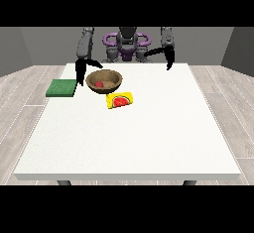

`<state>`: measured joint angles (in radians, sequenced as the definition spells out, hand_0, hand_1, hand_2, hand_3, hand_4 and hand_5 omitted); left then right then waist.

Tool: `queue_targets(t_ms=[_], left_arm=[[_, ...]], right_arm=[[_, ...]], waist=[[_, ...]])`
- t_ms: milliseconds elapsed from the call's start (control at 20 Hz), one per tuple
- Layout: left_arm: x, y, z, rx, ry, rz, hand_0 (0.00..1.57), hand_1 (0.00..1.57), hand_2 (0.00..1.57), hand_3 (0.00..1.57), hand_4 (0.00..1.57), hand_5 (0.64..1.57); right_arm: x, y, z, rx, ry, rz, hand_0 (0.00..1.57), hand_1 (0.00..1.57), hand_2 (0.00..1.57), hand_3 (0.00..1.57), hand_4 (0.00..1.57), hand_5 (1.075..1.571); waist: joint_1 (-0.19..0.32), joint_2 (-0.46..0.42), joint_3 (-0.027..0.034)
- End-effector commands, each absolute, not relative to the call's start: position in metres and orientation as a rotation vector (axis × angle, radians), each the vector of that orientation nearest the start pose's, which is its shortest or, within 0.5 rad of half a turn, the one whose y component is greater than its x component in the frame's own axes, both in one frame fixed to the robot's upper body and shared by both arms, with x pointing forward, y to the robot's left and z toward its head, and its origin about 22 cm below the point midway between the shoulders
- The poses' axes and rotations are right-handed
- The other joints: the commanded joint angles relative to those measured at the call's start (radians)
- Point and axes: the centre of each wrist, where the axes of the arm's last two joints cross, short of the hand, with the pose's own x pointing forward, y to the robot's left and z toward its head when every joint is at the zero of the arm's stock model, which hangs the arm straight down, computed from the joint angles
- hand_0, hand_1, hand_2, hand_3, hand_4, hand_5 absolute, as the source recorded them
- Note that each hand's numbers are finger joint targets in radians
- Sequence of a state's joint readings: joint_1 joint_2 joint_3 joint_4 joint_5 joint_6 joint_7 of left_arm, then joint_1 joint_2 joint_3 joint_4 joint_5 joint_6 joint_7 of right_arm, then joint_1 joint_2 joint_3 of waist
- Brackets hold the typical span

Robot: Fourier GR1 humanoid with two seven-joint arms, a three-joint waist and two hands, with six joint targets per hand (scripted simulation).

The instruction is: Pick the cup and pour the ball into the bowl, then pick the bowl and place it on the pad

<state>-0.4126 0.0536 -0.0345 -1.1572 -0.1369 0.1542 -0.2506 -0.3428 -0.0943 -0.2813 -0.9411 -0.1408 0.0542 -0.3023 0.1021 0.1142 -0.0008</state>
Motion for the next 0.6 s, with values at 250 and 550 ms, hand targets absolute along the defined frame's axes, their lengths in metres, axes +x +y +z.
queue_targets(t_ms=[250, 550], left_arm=[[0.332, 0.211, 0.025, 0.152, -1.818, -0.212, 0.00, 0.00, 0.00, 0.00, 0.00, 1.565], [0.332, 0.229, 0.038, 0.146, -1.850, -0.238, 0.00, 0.00, 0.00, 0.00, 0.00, 1.566]], right_arm=[[0.318, -0.278, -0.080, -0.017, -1.560, -0.213, 0.00, 0.00, 0.00, 0.00, 0.20, 1.562], [0.315, -0.291, -0.091, -0.019, -1.579, -0.218, 0.00, 0.00, 0.00, 0.00, 0.13, 1.562]], waist=[[-0.006, 0.005, 0.0012], [0.007, 0.037, 0.0013]])
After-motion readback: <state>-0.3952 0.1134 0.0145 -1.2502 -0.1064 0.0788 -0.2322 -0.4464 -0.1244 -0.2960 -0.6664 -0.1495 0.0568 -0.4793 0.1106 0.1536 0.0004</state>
